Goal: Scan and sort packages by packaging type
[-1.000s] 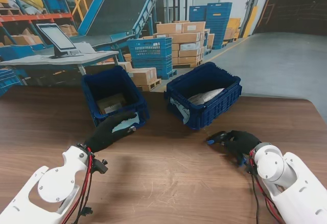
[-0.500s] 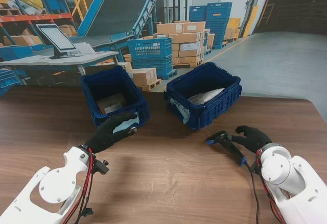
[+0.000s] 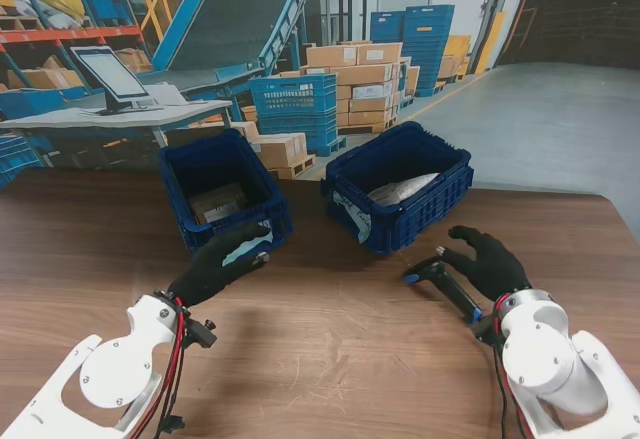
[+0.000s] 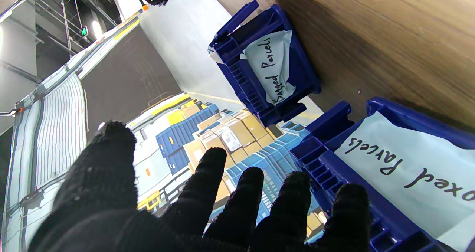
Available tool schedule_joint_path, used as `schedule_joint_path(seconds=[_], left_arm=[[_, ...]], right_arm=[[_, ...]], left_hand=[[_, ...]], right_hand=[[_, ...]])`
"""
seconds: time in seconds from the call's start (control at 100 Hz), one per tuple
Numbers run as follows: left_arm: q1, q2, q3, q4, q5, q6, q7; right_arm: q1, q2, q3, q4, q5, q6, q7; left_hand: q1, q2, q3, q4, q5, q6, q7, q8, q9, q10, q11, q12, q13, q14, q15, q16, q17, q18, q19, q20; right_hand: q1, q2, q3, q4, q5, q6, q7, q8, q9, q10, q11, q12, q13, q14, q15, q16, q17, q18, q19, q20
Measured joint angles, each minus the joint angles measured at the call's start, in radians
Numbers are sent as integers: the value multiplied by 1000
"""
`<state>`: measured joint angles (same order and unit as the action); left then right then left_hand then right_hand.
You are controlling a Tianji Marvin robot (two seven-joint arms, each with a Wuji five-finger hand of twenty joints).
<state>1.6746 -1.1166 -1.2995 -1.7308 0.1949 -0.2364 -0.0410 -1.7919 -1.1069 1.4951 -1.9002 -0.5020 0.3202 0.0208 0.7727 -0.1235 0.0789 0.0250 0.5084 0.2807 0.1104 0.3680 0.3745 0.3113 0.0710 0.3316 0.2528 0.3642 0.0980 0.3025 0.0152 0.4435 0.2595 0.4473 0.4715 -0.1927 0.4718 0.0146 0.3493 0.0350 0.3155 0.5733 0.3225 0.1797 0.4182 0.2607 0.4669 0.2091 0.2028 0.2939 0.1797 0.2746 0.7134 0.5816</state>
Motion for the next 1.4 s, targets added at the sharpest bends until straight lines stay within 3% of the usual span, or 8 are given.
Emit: schedule_joint_path(seconds=[0.21,0.32,0.5,0.59,0.76,0.93,1.08,1.4], left_arm=[[5,0,6,-12,10,9,-3],[8,1,6,-18,11,10,-12],[18,1,4,-28,20,12,-14],[25,1,0,-34,15,16,-14],[41,1,-7,-42,-3,16,-11],[56,1,-14,-45,-22,12,-18],[70,1,-26,-47,-25,15,-34],[96,0,-67,-70,-28,73,-34]], right_arm=[[-69,-18,-28,-59,62,-107,-101],[-94,-24,-49,-72,72,-184,-121],[-111,-28,-107,-73,59,-269,-190],[-114,-31,-132,-71,41,-287,-207],[-108,-34,-172,-33,47,-388,-226],[-91,-34,-210,4,-26,-398,-234],[-77,-34,-220,37,31,-437,-216],[-86,-34,-218,36,25,-435,-220]], left_hand=[[8,23,-1,0,-4,0,-2,-12,0,-10,-11,-25,-26,0,-15,-13,0,-1,0,0],[8,31,-13,0,-4,-2,-2,-13,0,-11,-12,-34,-26,0,-15,-16,0,-2,0,0],[8,31,-13,0,-4,-5,-2,-23,0,-12,-12,-38,-26,-1,-15,-25,0,-2,0,0],[8,32,-23,0,-4,-8,-2,-24,0,-12,-12,-38,-27,-1,-15,-26,0,-2,-9,0],[8,42,-32,0,-4,-11,-2,-24,0,-12,-12,-48,-38,-1,-25,-27,0,-2,-10,0],[8,42,-40,0,-4,-11,-2,-24,0,-12,-12,-48,-38,-1,-25,-28,0,-2,-12,0],[21,51,-41,0,-4,-12,-2,-25,0,-12,-12,-48,-38,-1,-25,-29,0,-2,-22,0],[39,51,-41,0,-4,-13,-2,-25,0,-12,-12,-48,-38,-1,-25,-29,0,-2,-34,0]], right_hand=[[-23,23,-14,0,0,-16,0,-35,33,-10,-70,-38,-11,-11,-32,-22,-3,-1,-51,0],[-30,31,-16,0,1,-26,0,-44,46,-20,-90,-52,-13,-12,-41,-24,-6,-1,-70,-10],[-30,31,-21,0,1,-41,0,-49,59,-32,-107,-60,-13,-30,-53,-34,-13,-2,-90,-15],[-30,31,-21,0,1,-41,0,-50,62,-33,-117,-62,-13,-30,-54,-35,-13,-4,-101,-24],[-30,31,-21,0,1,-44,3,-50,69,-41,-119,-63,-19,-37,-62,-46,-18,-24,-125,-35],[-30,31,-21,0,1,-36,7,-52,69,-41,-131,-63,-19,-37,-62,-46,0,-50,-136,-47],[-31,31,-21,0,1,-27,7,-52,69,-41,-131,-63,-19,-37,-62,-46,0,-50,-137,-47],[-31,31,-21,0,1,-23,4,-52,69,-41,-131,-63,-19,-37,-62,-46,-1,-50,-137,-48]])
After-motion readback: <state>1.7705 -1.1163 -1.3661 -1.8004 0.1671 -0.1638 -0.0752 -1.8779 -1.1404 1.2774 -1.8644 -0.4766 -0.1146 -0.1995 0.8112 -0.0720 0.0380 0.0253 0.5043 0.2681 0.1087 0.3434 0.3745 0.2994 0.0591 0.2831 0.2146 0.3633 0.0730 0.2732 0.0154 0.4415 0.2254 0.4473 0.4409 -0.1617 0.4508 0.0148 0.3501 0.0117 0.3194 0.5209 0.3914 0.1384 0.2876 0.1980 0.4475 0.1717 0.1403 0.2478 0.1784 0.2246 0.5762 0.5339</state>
